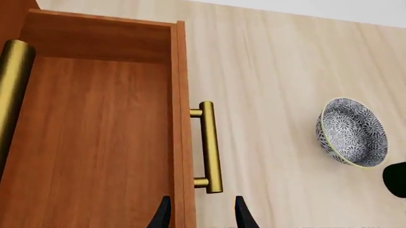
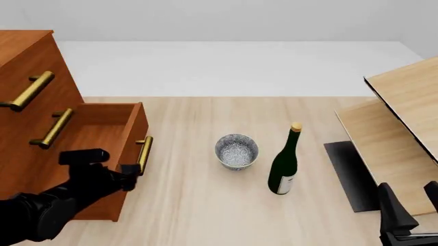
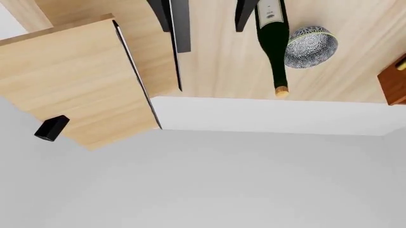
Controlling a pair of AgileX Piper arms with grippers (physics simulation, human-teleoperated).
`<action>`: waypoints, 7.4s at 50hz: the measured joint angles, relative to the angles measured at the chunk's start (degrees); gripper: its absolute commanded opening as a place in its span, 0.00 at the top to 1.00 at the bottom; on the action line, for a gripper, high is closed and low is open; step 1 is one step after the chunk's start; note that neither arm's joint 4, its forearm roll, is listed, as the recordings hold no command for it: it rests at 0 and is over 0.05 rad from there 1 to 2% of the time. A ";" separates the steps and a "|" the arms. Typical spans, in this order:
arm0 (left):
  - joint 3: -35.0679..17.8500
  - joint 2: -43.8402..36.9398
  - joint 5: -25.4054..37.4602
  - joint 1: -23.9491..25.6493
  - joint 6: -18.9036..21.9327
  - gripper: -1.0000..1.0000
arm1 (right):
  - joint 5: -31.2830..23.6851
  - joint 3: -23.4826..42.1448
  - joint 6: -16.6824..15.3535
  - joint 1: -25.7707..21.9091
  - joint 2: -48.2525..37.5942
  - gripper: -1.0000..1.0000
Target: Put the wine bottle in the bottom drawer of the cabinet.
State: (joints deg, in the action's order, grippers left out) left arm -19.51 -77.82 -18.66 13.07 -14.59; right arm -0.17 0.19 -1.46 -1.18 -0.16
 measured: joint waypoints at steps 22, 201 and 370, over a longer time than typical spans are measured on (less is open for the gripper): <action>-0.13 -1.51 -2.02 2.73 -0.06 0.00 | 0.09 0.02 -0.23 -0.08 0.07 0.00; -36.08 -2.46 11.11 28.16 18.33 0.00 | 1.01 0.03 -1.59 -0.91 0.14 0.00; -51.65 -34.48 -1.83 40.99 14.18 0.00 | 0.11 -0.12 -0.34 -0.05 0.12 0.00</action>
State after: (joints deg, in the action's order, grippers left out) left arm -71.16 -112.30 -20.48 54.06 -0.41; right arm -0.06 0.07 -1.81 -1.23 -0.04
